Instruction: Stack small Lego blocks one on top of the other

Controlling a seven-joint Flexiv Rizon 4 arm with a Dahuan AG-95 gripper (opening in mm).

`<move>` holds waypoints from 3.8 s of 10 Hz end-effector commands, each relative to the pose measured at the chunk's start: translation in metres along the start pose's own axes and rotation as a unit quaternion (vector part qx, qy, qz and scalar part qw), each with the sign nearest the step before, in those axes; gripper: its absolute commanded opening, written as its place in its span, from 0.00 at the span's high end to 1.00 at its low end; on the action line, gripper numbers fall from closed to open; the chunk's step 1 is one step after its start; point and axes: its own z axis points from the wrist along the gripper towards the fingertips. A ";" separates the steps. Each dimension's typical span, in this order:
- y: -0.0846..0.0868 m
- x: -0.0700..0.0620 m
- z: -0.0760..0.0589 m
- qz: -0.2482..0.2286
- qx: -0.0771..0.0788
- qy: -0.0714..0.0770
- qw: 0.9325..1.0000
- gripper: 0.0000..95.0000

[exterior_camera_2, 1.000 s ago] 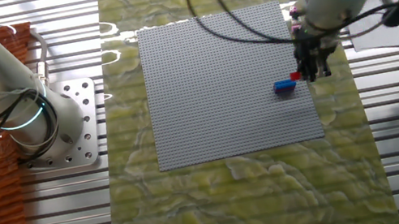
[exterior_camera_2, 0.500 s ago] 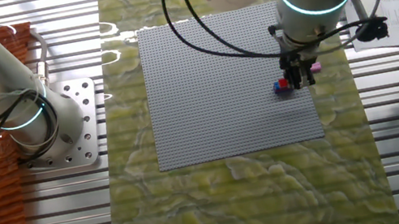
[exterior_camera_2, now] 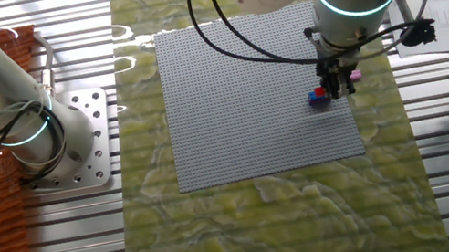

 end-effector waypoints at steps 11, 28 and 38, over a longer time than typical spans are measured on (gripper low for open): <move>0.003 0.005 0.017 0.006 -0.005 -0.011 1.000 1.00; 0.008 0.006 0.021 0.008 -0.001 -0.012 1.000 1.00; 0.007 0.006 0.023 0.009 0.000 -0.007 1.000 1.00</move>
